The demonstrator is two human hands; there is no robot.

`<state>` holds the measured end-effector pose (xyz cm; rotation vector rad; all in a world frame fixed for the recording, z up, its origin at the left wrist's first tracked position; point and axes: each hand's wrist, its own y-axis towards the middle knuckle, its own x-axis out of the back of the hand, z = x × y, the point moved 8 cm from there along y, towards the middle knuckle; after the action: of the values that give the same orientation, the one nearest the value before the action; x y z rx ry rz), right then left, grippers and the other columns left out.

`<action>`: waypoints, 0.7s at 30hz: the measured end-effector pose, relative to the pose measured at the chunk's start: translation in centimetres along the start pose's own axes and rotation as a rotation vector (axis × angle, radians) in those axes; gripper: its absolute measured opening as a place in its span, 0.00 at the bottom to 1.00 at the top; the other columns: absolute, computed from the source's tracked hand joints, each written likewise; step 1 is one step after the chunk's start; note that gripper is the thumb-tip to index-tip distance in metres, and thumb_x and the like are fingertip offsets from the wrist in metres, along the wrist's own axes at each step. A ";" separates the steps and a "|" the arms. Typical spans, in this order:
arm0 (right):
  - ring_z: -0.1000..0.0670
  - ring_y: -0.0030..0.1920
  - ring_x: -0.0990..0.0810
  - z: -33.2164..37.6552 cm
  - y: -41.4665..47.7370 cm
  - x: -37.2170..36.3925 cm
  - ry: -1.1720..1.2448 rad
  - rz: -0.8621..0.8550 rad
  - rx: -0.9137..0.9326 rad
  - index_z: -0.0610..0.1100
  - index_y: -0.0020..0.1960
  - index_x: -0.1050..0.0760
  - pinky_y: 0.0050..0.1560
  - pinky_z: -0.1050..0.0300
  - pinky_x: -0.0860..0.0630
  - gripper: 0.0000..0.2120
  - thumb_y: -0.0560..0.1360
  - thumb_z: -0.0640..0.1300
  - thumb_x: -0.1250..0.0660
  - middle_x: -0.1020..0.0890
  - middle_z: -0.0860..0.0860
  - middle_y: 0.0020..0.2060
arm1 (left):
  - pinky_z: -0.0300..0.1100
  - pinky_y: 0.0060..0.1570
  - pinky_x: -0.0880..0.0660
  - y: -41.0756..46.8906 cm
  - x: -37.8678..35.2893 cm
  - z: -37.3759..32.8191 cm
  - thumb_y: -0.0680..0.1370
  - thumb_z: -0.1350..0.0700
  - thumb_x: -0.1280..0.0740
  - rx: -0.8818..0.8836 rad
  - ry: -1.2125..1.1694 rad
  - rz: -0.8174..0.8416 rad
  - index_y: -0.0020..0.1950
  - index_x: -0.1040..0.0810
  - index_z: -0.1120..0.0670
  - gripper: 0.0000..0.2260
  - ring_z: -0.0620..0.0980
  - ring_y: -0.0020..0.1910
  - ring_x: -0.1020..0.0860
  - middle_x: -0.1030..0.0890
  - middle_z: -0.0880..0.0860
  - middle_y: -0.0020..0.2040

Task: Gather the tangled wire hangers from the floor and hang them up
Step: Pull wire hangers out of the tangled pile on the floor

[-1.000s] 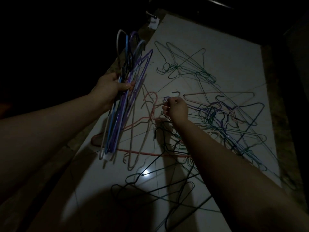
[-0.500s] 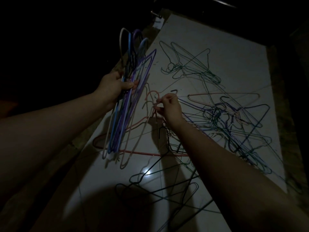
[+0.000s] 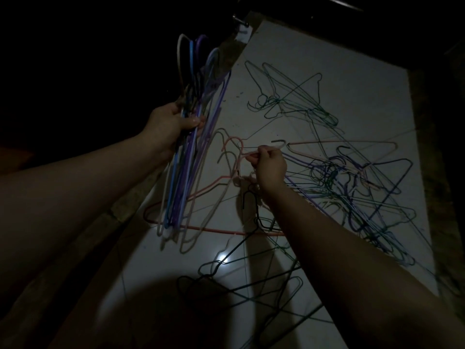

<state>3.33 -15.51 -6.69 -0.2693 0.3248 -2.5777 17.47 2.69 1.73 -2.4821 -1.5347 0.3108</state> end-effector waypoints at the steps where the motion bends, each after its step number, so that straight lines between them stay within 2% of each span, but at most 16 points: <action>1: 0.60 0.29 0.20 -0.2 0.3 0.6 0.036 -0.036 -0.021 0.31 0.53 0.26 0.26 0.70 0.27 0.10 0.80 0.37 0.43 0.20 0.42 0.43 | 0.34 0.34 0.23 0.0 -0.1 -0.2 0.76 0.72 0.40 -0.003 -0.011 -0.001 0.64 0.30 0.67 0.16 0.41 0.30 0.20 0.22 0.53 0.39; 4: 0.63 0.26 0.22 0.0 0.8 2.2 0.070 -0.129 -0.045 0.31 0.53 0.25 0.25 0.69 0.28 0.10 0.80 0.36 0.43 0.21 0.43 0.39 | 0.34 0.31 0.23 0.1 -0.2 -0.7 0.76 0.72 0.41 0.002 -0.072 -0.005 0.60 0.29 0.64 0.14 0.41 0.28 0.21 0.20 0.52 0.33; 7: 0.51 0.39 0.17 0.4 1.3 3.7 0.124 -0.214 -0.047 0.32 0.53 0.27 0.37 0.59 0.22 0.10 0.80 0.38 0.43 0.20 0.42 0.42 | 0.34 0.33 0.23 0.4 0.0 -0.9 0.76 0.73 0.40 -0.007 -0.068 -0.004 0.60 0.29 0.64 0.14 0.41 0.29 0.20 0.19 0.48 0.27; 8: 0.50 0.39 0.17 0.8 1.4 4.1 0.146 -0.232 -0.040 0.33 0.54 0.27 0.39 0.58 0.22 0.10 0.80 0.38 0.43 0.20 0.43 0.43 | 0.34 0.34 0.23 0.5 0.0 -0.9 0.76 0.73 0.40 -0.010 -0.061 -0.005 0.61 0.29 0.65 0.14 0.41 0.30 0.20 0.19 0.48 0.28; 11: 0.56 0.35 0.21 3.3 1.8 5.3 0.084 -0.267 0.067 0.37 0.53 0.29 0.37 0.64 0.24 0.07 0.81 0.38 0.45 0.22 0.46 0.42 | 0.34 0.36 0.22 0.5 -0.1 -0.7 0.76 0.72 0.40 -0.011 -0.051 -0.009 0.62 0.29 0.66 0.15 0.40 0.31 0.20 0.18 0.48 0.31; 13: 0.53 0.37 0.21 4.6 2.0 5.3 -0.038 -0.224 0.142 0.39 0.50 0.31 0.39 0.63 0.23 0.06 0.81 0.38 0.45 0.23 0.48 0.40 | 0.33 0.36 0.22 0.4 -0.5 -0.7 0.76 0.73 0.41 -0.011 -0.054 -0.003 0.63 0.30 0.66 0.16 0.40 0.31 0.20 0.19 0.52 0.37; 16: 0.41 0.47 0.19 3.6 2.4 4.6 -0.264 -0.127 0.125 0.40 0.48 0.29 0.52 0.45 0.23 0.06 0.80 0.39 0.44 0.19 0.41 0.45 | 0.34 0.34 0.23 0.3 -0.9 -0.7 0.76 0.73 0.42 -0.005 -0.058 0.013 0.66 0.32 0.67 0.18 0.41 0.30 0.20 0.22 0.55 0.41; 18: 0.40 0.46 0.19 2.1 2.2 4.8 -0.306 -0.090 0.097 0.40 0.47 0.29 0.51 0.43 0.23 0.06 0.79 0.39 0.44 0.18 0.41 0.43 | 0.34 0.33 0.23 0.2 -1.0 -0.7 0.76 0.74 0.42 -0.001 -0.056 0.010 0.66 0.32 0.68 0.18 0.42 0.30 0.20 0.21 0.54 0.38; 21: 0.40 0.42 0.19 0.4 1.4 4.9 -0.233 -0.023 0.061 0.43 0.42 0.31 0.48 0.45 0.22 0.09 0.80 0.38 0.44 0.20 0.44 0.36 | 0.33 0.31 0.24 -0.1 -1.2 -0.8 0.76 0.74 0.42 -0.001 -0.052 0.015 0.64 0.30 0.68 0.17 0.41 0.29 0.20 0.19 0.51 0.33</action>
<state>-0.03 -19.26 -6.08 -0.5473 0.1581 -2.5404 17.06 1.60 2.58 -2.5064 -1.5359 0.3800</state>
